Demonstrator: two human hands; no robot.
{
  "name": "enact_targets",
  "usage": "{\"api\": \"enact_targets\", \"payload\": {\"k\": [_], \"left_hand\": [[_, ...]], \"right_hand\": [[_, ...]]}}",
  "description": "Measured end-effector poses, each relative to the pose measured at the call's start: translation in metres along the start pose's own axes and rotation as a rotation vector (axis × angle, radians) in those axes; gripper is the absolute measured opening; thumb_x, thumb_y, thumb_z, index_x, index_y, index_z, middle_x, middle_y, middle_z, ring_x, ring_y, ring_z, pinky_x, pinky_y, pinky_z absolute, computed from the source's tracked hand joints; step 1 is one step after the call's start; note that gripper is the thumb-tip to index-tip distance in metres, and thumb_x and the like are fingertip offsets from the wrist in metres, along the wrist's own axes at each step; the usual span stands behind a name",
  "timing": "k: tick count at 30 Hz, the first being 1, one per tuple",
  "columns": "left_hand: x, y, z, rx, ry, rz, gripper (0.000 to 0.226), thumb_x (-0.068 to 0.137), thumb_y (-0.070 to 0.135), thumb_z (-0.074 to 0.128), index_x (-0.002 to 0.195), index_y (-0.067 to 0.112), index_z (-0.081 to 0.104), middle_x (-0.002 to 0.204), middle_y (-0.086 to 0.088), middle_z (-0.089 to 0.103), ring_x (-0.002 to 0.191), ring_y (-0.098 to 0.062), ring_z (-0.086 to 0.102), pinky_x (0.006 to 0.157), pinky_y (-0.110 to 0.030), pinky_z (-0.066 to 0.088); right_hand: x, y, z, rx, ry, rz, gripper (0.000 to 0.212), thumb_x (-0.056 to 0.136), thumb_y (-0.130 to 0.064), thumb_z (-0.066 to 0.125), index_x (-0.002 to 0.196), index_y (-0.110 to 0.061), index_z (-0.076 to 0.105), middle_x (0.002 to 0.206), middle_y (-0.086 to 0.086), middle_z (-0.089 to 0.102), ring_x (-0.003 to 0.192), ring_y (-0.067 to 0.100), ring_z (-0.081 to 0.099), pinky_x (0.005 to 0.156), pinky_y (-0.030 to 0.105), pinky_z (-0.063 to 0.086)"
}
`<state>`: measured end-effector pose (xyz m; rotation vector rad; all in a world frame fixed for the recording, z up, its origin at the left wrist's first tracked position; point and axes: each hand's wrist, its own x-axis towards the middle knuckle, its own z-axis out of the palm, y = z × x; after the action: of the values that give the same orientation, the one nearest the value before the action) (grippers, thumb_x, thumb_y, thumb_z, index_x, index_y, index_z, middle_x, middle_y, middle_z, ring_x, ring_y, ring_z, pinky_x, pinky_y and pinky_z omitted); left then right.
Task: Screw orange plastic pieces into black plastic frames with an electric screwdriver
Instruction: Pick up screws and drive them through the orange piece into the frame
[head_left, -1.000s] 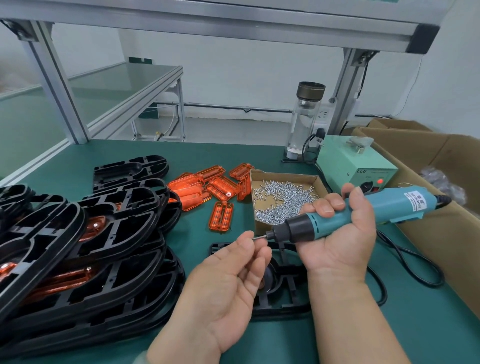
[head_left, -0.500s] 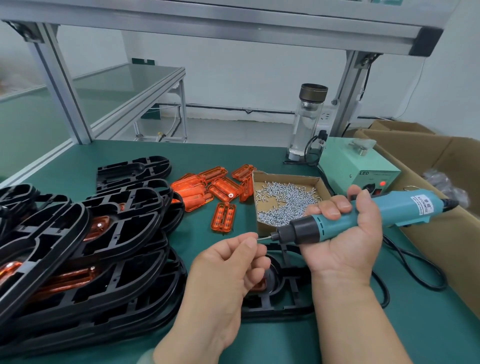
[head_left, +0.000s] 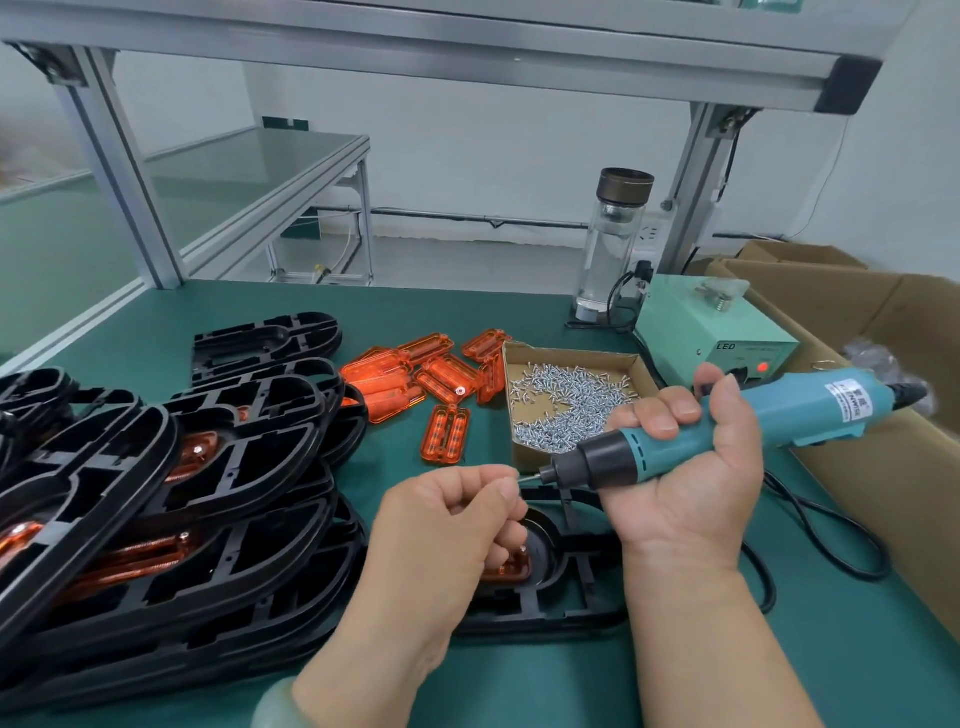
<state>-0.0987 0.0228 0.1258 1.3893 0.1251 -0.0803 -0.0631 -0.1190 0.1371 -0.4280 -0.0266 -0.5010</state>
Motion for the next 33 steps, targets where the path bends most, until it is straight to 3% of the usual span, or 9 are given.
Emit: {"api": "enact_targets", "payload": {"k": [4, 8, 11, 16, 19, 21, 24, 30, 33], "left_hand": [[-0.002, 0.0, -0.002, 0.12, -0.009, 0.042, 0.014, 0.083, 0.012, 0.069, 0.091, 0.024, 0.07, 0.068, 0.004, 0.071, 0.058, -0.002, 0.062, 0.053, -0.011, 0.046], [-0.012, -0.005, -0.01, 0.567, 0.036, 0.306, 0.018, 0.085, 0.02, 0.066, 0.09, 0.037, 0.063, 0.079, 0.023, 0.067, 0.077, 0.011, 0.059, 0.065, 0.0, 0.04], [-0.021, -0.007, -0.016, 0.917, 0.007, 0.519, 0.008, 0.087, 0.03, 0.058, 0.084, 0.035, 0.064, 0.086, 0.02, 0.061, 0.085, 0.005, 0.055, 0.073, -0.009, 0.043], [-0.022, -0.008, -0.016, 1.26, -0.203, 0.548, 0.029, 0.095, 0.04, 0.034, 0.103, 0.028, 0.06, 0.106, 0.015, 0.057, 0.101, -0.005, 0.046, 0.089, -0.023, 0.041], [-0.018, -0.004, -0.015, 1.45, -0.347, 0.514, 0.018, 0.082, 0.044, 0.06, 0.089, 0.031, 0.068, 0.09, 0.02, 0.064, 0.087, 0.001, 0.055, 0.077, -0.015, 0.045], [-0.019, 0.003, -0.009, 1.469, -0.372, 0.569, 0.015, 0.067, 0.036, 0.076, 0.081, 0.032, 0.071, 0.083, 0.021, 0.066, 0.08, 0.002, 0.059, 0.071, -0.013, 0.048], [-0.014, -0.012, -0.005, 1.368, -0.352, 0.535, 0.026, 0.093, 0.019, 0.048, 0.114, 0.026, 0.06, 0.119, 0.012, 0.058, 0.113, -0.009, 0.049, 0.094, -0.025, 0.042], [-0.021, -0.019, -0.006, 1.233, -0.375, 0.622, 0.04, 0.085, 0.049, 0.058, 0.12, 0.029, 0.058, 0.123, 0.018, 0.052, 0.118, -0.005, 0.041, 0.101, -0.017, 0.033], [-0.026, -0.023, -0.012, 1.286, -0.337, 0.679, 0.049, 0.044, 0.043, 0.088, 0.088, 0.03, 0.075, 0.091, 0.018, 0.067, 0.084, -0.007, 0.065, 0.068, -0.017, 0.054]], "right_hand": [[0.002, -0.002, -0.001, 0.015, 0.03, 0.002, 0.009, 0.078, -0.028, 0.06, 0.084, -0.022, 0.055, 0.057, -0.011, 0.044, 0.045, 0.004, 0.042, 0.057, 0.021, 0.043], [0.004, -0.005, -0.002, 0.017, 0.046, -0.017, 0.005, 0.085, -0.026, 0.057, 0.086, -0.023, 0.054, 0.057, -0.012, 0.044, 0.045, 0.004, 0.043, 0.056, 0.019, 0.044], [0.005, -0.007, -0.003, 0.009, 0.062, -0.021, 0.008, 0.093, -0.025, 0.052, 0.086, -0.022, 0.054, 0.057, -0.012, 0.044, 0.044, 0.005, 0.042, 0.056, 0.018, 0.044], [0.006, -0.005, -0.002, -0.05, 0.079, -0.023, 0.011, 0.097, -0.022, 0.051, 0.086, -0.022, 0.052, 0.057, -0.011, 0.044, 0.045, 0.005, 0.042, 0.056, 0.02, 0.043], [0.005, -0.002, -0.001, -0.083, 0.079, -0.011, 0.01, 0.096, -0.021, 0.052, 0.086, -0.023, 0.051, 0.057, -0.011, 0.044, 0.045, 0.005, 0.042, 0.056, 0.02, 0.042], [0.002, 0.001, 0.0, -0.1, 0.07, 0.002, 0.009, 0.095, -0.021, 0.053, 0.086, -0.023, 0.052, 0.057, -0.01, 0.045, 0.045, 0.006, 0.042, 0.055, 0.02, 0.042], [-0.001, 0.005, 0.001, -0.129, 0.046, 0.015, 0.009, 0.095, -0.021, 0.053, 0.086, -0.022, 0.052, 0.057, -0.009, 0.045, 0.045, 0.006, 0.042, 0.054, 0.022, 0.04], [-0.003, 0.007, 0.003, -0.16, 0.006, 0.017, 0.007, 0.085, -0.022, 0.058, 0.089, -0.021, 0.053, 0.058, -0.009, 0.044, 0.045, 0.007, 0.042, 0.055, 0.022, 0.042], [-0.004, 0.009, 0.002, -0.179, -0.014, 0.019, 0.011, 0.08, -0.024, 0.06, 0.088, -0.021, 0.053, 0.058, -0.008, 0.044, 0.046, 0.007, 0.042, 0.055, 0.022, 0.042]]}}
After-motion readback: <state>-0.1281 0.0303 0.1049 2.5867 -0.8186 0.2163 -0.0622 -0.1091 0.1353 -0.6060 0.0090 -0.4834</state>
